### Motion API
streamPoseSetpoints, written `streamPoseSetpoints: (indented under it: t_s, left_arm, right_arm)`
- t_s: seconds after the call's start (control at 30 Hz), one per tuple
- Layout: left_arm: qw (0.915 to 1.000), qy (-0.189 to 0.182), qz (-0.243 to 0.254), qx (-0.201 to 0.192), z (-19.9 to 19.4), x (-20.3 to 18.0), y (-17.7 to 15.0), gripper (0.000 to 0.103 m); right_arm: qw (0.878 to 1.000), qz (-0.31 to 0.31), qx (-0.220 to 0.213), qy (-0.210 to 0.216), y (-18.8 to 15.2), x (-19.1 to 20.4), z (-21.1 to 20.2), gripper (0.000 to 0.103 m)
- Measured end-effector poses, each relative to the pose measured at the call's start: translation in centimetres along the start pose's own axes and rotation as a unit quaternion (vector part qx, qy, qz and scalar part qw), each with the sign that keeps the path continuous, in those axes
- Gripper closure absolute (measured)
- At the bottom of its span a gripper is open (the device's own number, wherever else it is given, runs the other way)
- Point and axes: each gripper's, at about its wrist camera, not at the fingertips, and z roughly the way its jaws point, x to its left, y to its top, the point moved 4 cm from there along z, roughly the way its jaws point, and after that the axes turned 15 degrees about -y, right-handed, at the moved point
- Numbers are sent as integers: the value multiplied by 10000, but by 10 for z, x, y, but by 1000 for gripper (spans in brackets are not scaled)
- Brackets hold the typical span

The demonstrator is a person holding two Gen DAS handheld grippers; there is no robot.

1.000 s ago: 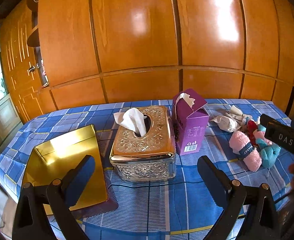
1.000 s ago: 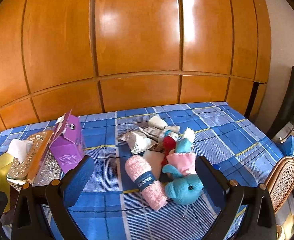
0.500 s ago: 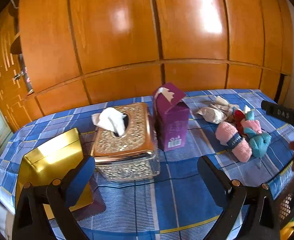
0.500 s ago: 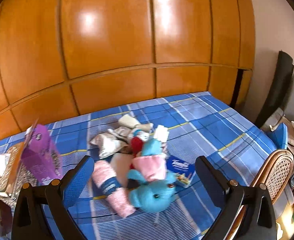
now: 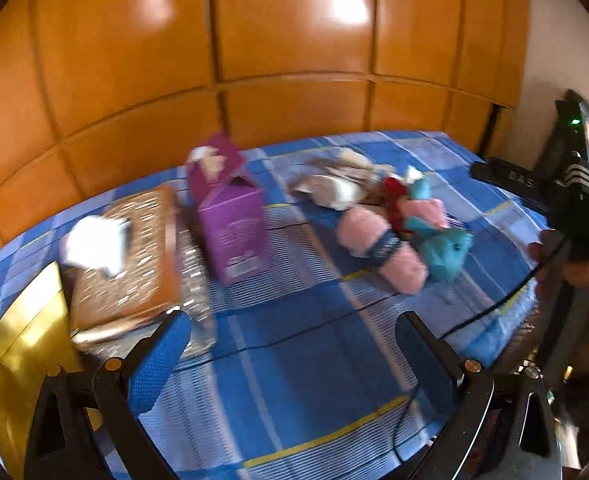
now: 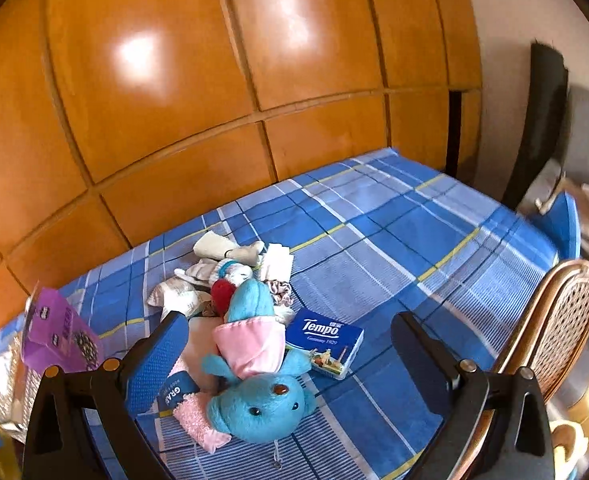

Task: Organize soft objects
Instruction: 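Grasp the pink rolled towel with the left gripper while the right gripper reaches the blue plush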

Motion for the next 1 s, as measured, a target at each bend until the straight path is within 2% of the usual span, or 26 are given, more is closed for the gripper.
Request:
streamPoseSetpoints:
  t_s: [0.2,0.27,0.3,0.33,0.5,0.57,0.67,0.77,0.83,0.9,1.0]
  left_arm:
    - [9971,-529,87,533,49,-22,19,1]
    - [9955,-605,111,722,71,-25,26,9]
    - [9942,-697,38,821,79,-25,29,20]
    - [9920,-829,-123,944,93,-25,32,27]
    - [9853,-1055,-748,1115,135,-20,44,29]
    - [9833,-1047,-961,1140,151,-20,48,29]
    - [9824,-845,-1128,1222,175,-18,51,29]
    - [9762,-992,-1368,1361,193,-15,49,30]
    - [9721,-1279,-1386,1394,197,-17,47,58]
    - [9707,-1379,-1368,1415,192,-18,46,62]
    - [9741,-1462,-1046,1370,170,-23,49,63]
  right_arm:
    - [9983,436,245,302,1,-15,9,0]
    - [9974,561,273,347,0,-19,11,0]
    - [9970,609,302,369,-1,-20,13,0]
    - [9966,639,340,397,-2,-20,15,0]
    - [9956,686,411,492,-3,-20,18,0]
    - [9949,738,434,533,-3,-22,20,0]
    - [9935,812,502,619,-4,-25,22,0]
    - [9925,852,557,681,-4,-26,24,0]
    - [9925,838,567,687,-4,-25,24,4]
    - [9926,805,595,693,-4,-23,26,8]
    - [9926,755,659,691,-5,-21,28,12]
